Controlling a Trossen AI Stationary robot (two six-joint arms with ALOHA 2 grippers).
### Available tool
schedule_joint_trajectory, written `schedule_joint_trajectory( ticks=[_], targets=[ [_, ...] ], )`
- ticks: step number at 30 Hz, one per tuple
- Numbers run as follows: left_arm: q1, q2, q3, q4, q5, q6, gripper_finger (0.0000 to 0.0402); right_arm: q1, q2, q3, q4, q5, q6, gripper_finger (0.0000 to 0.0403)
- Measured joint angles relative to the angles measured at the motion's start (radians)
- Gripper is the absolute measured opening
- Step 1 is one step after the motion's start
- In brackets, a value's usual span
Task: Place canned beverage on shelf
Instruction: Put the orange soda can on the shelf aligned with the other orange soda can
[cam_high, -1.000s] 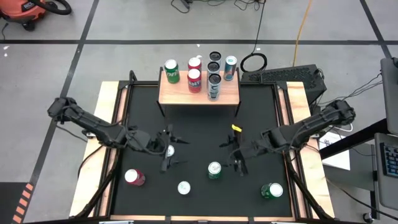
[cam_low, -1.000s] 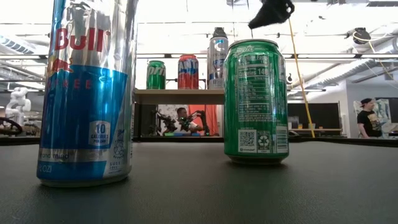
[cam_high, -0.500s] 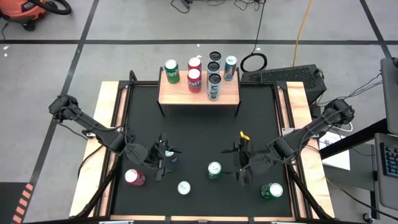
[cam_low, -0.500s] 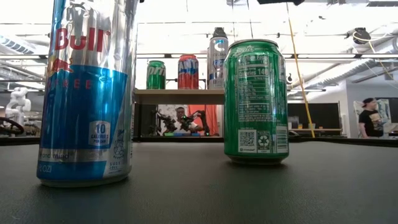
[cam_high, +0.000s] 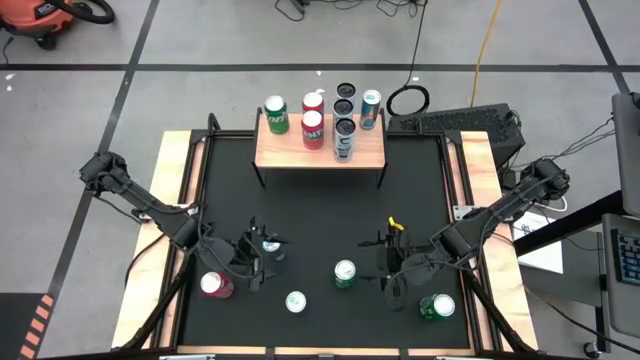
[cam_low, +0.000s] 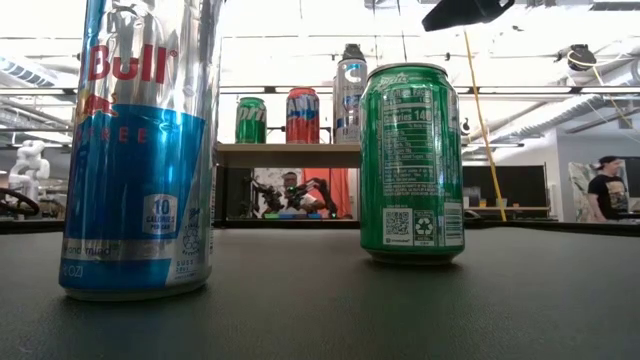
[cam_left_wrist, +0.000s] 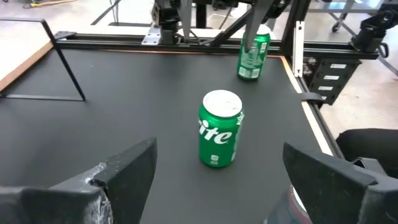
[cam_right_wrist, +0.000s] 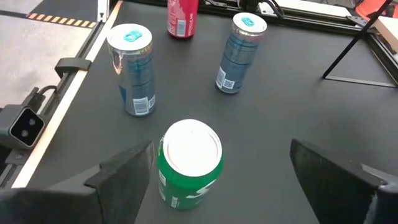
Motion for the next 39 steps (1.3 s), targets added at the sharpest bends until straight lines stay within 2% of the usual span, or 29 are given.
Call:
schedule_joint_trajectory(
  ticks=[8,17,25,33,36,39],
  targets=[
    [0.003,0.000,0.000,-0.100,-0.057,0.010,0.0349,0.000,0.000,0.000,-0.003,-0.003,0.000,0.0357],
    [0.003,0.000,0.000,-0.169,-0.054,0.010,0.0349,0.000,0.000,0.000,-0.005,-0.005,0.007,0.0357],
    [0.002,-0.019,0.000,-0.246,0.000,-0.032,0.0349,0.001,0.000,0.000,-0.006,-0.005,0.015,0.0357],
    [-0.054,-0.131,0.000,-0.266,0.052,-0.068,0.0349,0.002,0.000,0.000,-0.015,-0.006,0.017,0.0357],
    [-0.070,-0.181,0.005,-0.329,0.080,-0.096,0.0349,0.002,0.000,0.000,-0.017,-0.006,0.006,0.0357],
    [-0.071,-0.201,0.050,-0.468,0.106,-0.197,0.0349,0.002,0.000,0.000,-0.018,-0.006,0.007,0.0357]
  ],
)
